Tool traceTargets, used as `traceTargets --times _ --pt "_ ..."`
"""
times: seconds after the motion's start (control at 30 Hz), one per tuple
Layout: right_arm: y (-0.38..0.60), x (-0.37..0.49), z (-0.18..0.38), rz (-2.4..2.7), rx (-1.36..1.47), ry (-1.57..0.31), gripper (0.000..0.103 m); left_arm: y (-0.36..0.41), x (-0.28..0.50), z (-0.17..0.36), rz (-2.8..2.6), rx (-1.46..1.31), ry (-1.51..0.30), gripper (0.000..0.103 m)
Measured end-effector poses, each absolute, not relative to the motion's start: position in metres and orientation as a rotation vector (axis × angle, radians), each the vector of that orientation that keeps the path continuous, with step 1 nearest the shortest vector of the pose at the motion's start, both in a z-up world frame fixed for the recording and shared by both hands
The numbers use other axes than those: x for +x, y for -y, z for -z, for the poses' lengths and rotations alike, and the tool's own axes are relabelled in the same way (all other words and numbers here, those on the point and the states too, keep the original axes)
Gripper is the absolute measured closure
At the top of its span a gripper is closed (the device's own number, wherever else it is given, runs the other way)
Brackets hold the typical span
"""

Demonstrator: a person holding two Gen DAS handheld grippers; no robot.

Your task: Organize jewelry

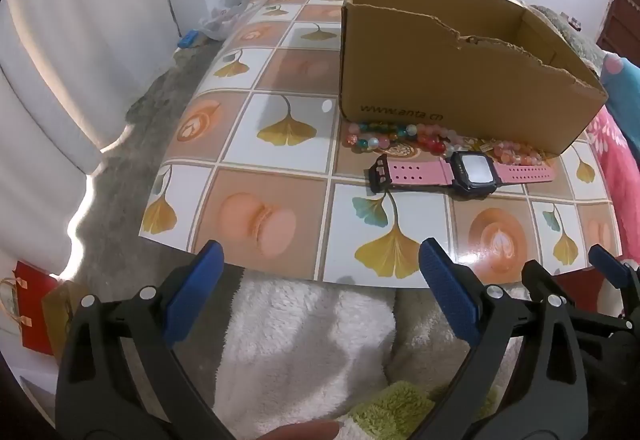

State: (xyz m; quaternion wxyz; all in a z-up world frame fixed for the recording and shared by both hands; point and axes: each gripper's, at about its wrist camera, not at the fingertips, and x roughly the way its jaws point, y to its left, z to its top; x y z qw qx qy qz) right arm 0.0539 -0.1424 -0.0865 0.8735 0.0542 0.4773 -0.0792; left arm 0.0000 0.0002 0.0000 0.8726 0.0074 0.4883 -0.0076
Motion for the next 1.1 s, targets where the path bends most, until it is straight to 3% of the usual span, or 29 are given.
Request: traceTargets --times 1.1 --pt "0.1426 0.0543 0.0852 0.161 0.123 -0.994 0.006 0.0005 -0.0019 0.0029 0.012 0.022 -1.026 0.009"
